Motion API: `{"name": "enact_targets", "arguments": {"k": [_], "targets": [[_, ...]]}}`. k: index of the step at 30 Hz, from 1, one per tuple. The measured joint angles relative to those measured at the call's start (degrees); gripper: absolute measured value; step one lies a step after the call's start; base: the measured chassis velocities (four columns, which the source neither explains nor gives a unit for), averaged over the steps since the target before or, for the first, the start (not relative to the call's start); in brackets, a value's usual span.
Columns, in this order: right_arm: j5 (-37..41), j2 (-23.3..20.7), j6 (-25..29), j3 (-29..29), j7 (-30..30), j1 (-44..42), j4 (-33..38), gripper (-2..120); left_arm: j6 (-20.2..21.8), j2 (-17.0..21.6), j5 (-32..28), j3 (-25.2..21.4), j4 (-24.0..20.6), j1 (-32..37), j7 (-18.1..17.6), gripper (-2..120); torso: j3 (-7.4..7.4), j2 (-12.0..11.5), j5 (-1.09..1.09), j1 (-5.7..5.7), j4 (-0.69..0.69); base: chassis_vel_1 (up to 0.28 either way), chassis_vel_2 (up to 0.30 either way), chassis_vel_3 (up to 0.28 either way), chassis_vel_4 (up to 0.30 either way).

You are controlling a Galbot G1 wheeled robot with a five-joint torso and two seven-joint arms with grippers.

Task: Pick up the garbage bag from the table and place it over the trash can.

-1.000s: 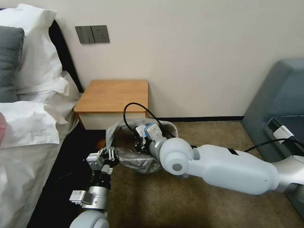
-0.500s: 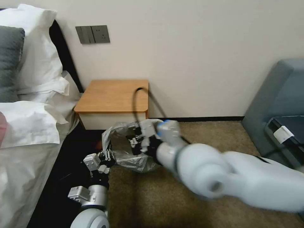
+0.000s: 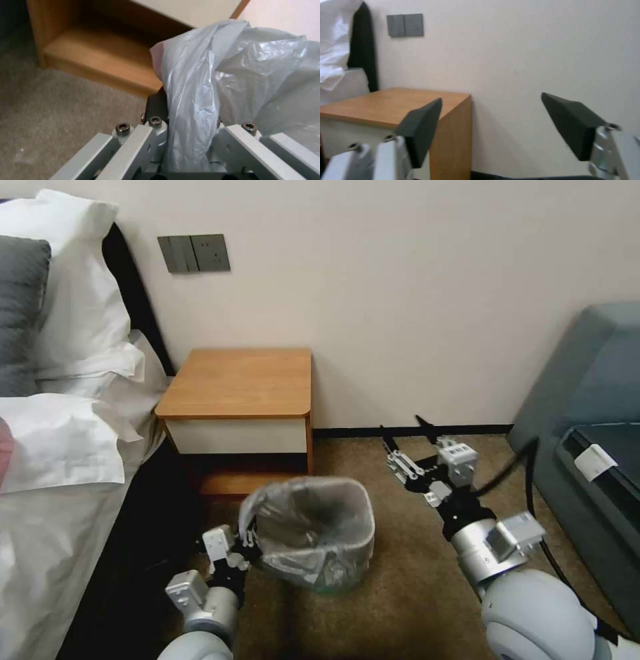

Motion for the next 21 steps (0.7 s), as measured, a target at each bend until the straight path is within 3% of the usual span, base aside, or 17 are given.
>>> {"name": "enact_targets", "arguments": {"k": [1,3,7,15,21], "targets": [[0.0,0.0,0.0,0.0,0.0,0.0,0.0,80,0.0,0.0,0.0,0.0,0.0,0.0,0.0,8,0.00,0.0,0.00,0.00,0.00,0.000,0.000,0.000,0.000],[-0.6,1.5,0.3,0.5,-0.1,-0.2,-0.7,93,0.1,0.3,0.1,1.7,2.4,-1.6,-0.2,8,0.00,0.0,-0.01,0.00,-0.01,0.000,0.000,0.000,0.000],[-1.2,2.4,0.7,1.1,-0.2,-0.8,-1.1,100,0.3,0.4,0.5,3.2,4.9,-3.1,-0.4,8,0.00,0.0,-0.01,0.00,-0.01,0.000,0.000,0.000,0.000],[-1.9,3.3,1.8,1.7,-0.5,-1.5,-1.9,100,2.4,0.0,0.8,5.5,7.4,-4.5,-1.6,8,0.00,0.0,-0.01,0.00,-0.02,0.000,0.000,0.000,0.000],[-1.9,3.4,2.2,2.4,-0.5,-1.5,-2.0,100,3.4,-0.5,1.5,5.9,8.0,-4.6,-2.7,19,0.00,0.0,0.01,0.00,-0.02,0.000,0.000,0.000,0.000]]}}
